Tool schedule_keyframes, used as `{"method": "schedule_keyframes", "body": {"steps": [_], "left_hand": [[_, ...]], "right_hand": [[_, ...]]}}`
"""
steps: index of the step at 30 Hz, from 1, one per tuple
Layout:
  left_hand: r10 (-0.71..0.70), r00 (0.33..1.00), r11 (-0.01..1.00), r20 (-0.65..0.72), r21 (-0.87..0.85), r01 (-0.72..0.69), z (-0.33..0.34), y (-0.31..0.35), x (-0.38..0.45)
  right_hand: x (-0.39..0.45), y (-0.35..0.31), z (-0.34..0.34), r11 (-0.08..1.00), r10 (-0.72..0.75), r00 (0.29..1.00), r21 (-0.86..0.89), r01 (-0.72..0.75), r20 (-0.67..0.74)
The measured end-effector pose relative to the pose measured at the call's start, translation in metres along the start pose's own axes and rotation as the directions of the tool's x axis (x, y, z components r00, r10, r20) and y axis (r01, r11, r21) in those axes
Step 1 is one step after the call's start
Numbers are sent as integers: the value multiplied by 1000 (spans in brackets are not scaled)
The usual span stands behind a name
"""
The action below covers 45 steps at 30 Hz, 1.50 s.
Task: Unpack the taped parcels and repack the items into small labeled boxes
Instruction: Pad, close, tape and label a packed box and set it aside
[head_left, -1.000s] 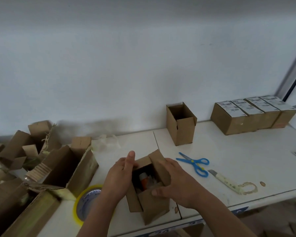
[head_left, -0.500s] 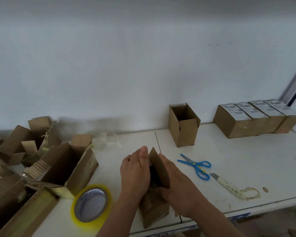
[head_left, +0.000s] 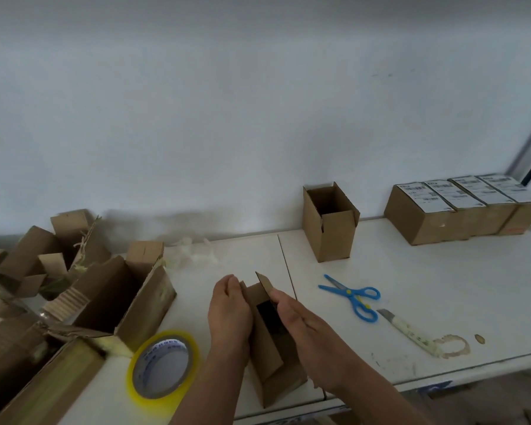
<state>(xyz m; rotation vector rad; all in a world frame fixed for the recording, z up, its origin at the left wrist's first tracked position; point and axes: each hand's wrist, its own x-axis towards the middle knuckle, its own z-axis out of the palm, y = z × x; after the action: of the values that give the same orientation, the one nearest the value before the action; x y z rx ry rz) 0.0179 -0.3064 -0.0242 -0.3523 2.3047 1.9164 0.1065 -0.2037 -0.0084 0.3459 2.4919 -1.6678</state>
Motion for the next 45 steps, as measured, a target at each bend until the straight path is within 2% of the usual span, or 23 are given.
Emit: {"method": "schedule_keyframes", "body": {"steps": [4,14,17,21,24,33,38,45], "left_hand": [[-58,996,998,62,25,56,-1,-8,2],[-27,993,995,113,103,15,-2,-6,5],[-3,994,992,110,123,-11,-3,-9,8],[19,993,989,114,147,-35,-4,-11,11],[16,993,986,120,161,-35,-4,-12,14],[36,992,984,120,168,-56,-4,-10,13],[30,988,986,149,159,-54,-6,-9,12],[30,980,980,195,189,-67,-10,-6,12]], "right_hand": [[1,4,6,997,-27,1000,-67,26,-14],[-2,5,17,962,-9,998,-272,-9,-63],[-3,11,22,974,15,994,-224,-39,-110],[-5,13,29,977,194,967,-57,-206,-167],[-7,13,31,966,254,950,4,-258,-182],[-9,12,39,968,245,938,16,-249,-247],[-17,15,48,975,220,939,80,-206,-264],[-16,15,49,978,206,940,19,-209,-273]]}}
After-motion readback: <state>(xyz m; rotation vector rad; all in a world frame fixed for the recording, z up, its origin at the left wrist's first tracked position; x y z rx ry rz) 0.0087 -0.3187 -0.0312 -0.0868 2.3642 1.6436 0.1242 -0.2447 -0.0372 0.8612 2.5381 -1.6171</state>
